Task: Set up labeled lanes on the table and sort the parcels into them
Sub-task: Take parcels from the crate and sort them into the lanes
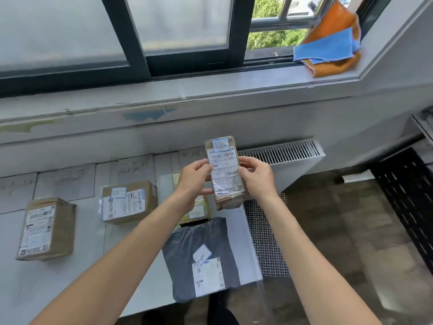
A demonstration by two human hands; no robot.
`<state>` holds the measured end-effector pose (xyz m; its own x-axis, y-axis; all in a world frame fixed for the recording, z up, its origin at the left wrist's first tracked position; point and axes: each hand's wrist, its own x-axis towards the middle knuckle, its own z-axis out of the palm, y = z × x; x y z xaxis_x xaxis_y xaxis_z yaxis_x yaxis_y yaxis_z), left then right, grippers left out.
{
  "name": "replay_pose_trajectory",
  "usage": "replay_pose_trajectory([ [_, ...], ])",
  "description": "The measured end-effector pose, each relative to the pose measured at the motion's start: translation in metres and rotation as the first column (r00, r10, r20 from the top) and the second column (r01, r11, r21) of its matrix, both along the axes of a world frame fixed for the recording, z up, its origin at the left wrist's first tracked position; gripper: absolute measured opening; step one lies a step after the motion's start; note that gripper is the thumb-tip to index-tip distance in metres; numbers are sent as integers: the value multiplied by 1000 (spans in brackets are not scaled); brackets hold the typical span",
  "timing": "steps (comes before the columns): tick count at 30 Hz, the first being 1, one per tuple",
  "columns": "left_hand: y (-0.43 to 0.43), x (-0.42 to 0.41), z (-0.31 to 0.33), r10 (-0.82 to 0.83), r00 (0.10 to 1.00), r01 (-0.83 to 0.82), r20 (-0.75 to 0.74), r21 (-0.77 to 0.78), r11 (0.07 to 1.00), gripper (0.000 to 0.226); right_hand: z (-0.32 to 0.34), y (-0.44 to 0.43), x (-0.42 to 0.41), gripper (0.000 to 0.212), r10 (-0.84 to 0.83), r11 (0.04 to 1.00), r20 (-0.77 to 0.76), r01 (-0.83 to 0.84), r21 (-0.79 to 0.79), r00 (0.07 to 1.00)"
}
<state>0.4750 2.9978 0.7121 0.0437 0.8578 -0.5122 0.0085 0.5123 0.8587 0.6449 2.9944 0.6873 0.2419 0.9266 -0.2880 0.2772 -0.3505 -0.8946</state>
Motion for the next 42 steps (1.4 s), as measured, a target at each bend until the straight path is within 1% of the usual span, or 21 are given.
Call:
replay_pose_trajectory([
  [5, -1, 5, -28, -77, 993, 69, -89, -86, 994, 22, -42, 3, 1, 27, 48, 998, 36, -46, -50, 998],
  [10, 0, 7, -45, -63, 984, 42, -168, -123, 992, 19, -63, 6, -1, 24, 83, 990, 15, -81, -113, 996],
  [15, -6, 9, -52, -93, 976, 66, -199, -137, 988, 19, -72, 2, -5, 23, 120, 982, 36, -113, -152, 992],
  [18, -7, 8, -56, -110, 970, 82, -216, -137, 987, 22, -74, 1, -7, 23, 130, 981, 48, -121, -152, 990],
  [23, -5, 8, -62, -120, 964, 90, -237, -135, 987, 19, -75, 2, -8, 24, 138, 979, 62, -127, -157, 989],
  [25, -6, 6, -64, -125, 962, 95, -243, -131, 987, 20, -73, 1, -9, 28, 151, 976, 77, -136, -169, 986],
  [27, -7, 2, -64, -111, 954, 83, -278, -112, 990, 31, -67, 1, -11, 38, 167, 973, 113, -145, -178, 979],
  [30, -7, -13, -58, -85, 904, 60, -420, -73, 996, 54, -53, 3, -18, 51, 203, 978, 251, -182, -106, 946],
  [31, -6, -22, -56, -93, 870, 81, -485, -47, 996, 57, -46, 5, -23, 53, 219, 976, 308, -210, -63, 926],
  [32, -5, -32, -54, -110, 816, 123, -567, -16, 992, 58, -39, 6, -30, 54, 240, 968, 367, -250, -20, 899],
  [33, -5, -44, -51, -127, 740, 178, -661, 11, 984, 58, -32, 7, -38, 54, 268, 953, 432, -304, 16, 861],
  [34, -6, -58, -48, -130, 642, 232, -756, 29, 972, 60, -25, 7, -49, 54, 300, 929, 502, -367, 38, 811],
  [36, -10, -89, -40, -101, 393, 328, -914, 37, 944, 63, -13, 8, -75, 54, 350, 873, 636, -486, 46, 688],
  [37, -14, -106, -36, -80, 277, 371, -958, 30, 928, 65, -7, 7, -91, 53, 365, 846, 686, -532, 38, 629],
  [38, -18, -124, -31, -61, 190, 403, -980, 21, 915, 65, -3, 5, -107, 53, 376, 821, 723, -570, 30, 580],
  [40, -29, -162, -21, -29, 88, 429, -996, 11, 903, 66, 5, -2, -143, 52, 393, 775, 763, -631, 25, 513],
  [42, -45, -205, -9, -8, 29, 418, -1000, 5, 908, 67, 13, -12, -183, 52, 401, 737, 790, -675, 23, 465],
])
